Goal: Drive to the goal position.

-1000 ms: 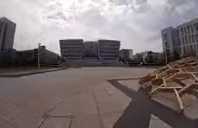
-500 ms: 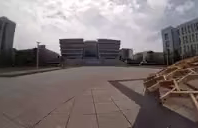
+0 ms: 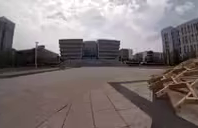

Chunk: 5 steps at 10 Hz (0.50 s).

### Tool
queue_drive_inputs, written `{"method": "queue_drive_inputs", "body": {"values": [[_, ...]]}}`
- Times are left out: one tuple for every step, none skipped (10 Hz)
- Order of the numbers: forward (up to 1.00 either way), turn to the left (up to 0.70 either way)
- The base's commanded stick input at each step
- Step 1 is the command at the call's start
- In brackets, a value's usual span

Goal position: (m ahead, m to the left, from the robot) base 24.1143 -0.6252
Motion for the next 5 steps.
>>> {"method": "queue_drive_inputs", "body": {"values": [[0.70,0.00],[0.70,0.00],[0.70,0.00],[0.70,0.00],[0.70,0.00]]}}
